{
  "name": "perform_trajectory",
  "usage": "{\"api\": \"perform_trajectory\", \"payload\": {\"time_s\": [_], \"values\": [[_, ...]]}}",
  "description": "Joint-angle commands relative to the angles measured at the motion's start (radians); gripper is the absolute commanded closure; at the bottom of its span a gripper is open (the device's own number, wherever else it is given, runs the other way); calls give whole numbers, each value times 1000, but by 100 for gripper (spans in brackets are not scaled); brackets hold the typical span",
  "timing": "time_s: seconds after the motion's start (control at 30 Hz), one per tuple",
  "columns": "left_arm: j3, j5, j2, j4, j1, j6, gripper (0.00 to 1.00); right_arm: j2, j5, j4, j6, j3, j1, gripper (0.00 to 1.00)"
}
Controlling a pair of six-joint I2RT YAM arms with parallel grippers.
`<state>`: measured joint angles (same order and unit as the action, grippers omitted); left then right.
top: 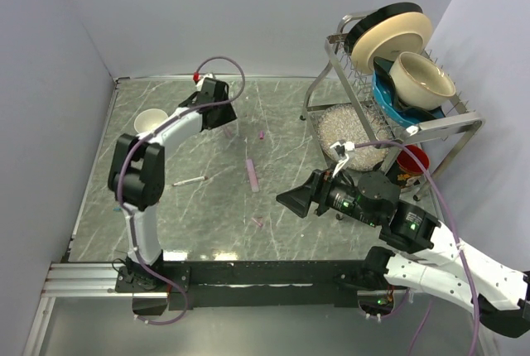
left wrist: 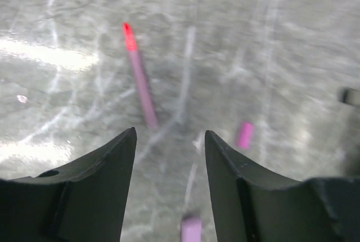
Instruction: Insert the pens into the pen caps
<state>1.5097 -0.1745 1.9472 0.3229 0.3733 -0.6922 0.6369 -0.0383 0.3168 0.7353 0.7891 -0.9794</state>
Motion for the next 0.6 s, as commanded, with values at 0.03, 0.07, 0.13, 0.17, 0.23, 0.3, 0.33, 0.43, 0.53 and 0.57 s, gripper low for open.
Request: {"api": "perform_trajectory", "payload": {"time_s": [0.03,0.07,0.13,0.17,0.23,0.3,0.33,0.43,0.53,0.57], "values": [[160,-118,119,185,-1,23,45,4,37,21,-17,81,-8,9],[179,-120,151,200,-1,25,45,6,37,25,-23,82,-10,9],[228,-122,180,214,-1,33,47,17,37,34,-30,94,-8,9],[243,-123,208,226,-1,34,47,21,37,38,-36,99,-10,9],[268,-122,235,231,-1,42,49,30,57,42,-42,108,-10,9],[276,-125,248,231,-1,43,50,37,57,42,-48,114,-10,9],[277,-125,255,228,-1,46,50,40,58,42,-50,116,-10,9],[288,-131,278,226,-2,57,50,47,57,42,-54,122,-10,9],[311,-111,312,232,-2,60,52,50,55,39,-54,122,-10,9],[317,-109,320,235,-2,62,52,50,58,38,-54,122,-10,9]]}}
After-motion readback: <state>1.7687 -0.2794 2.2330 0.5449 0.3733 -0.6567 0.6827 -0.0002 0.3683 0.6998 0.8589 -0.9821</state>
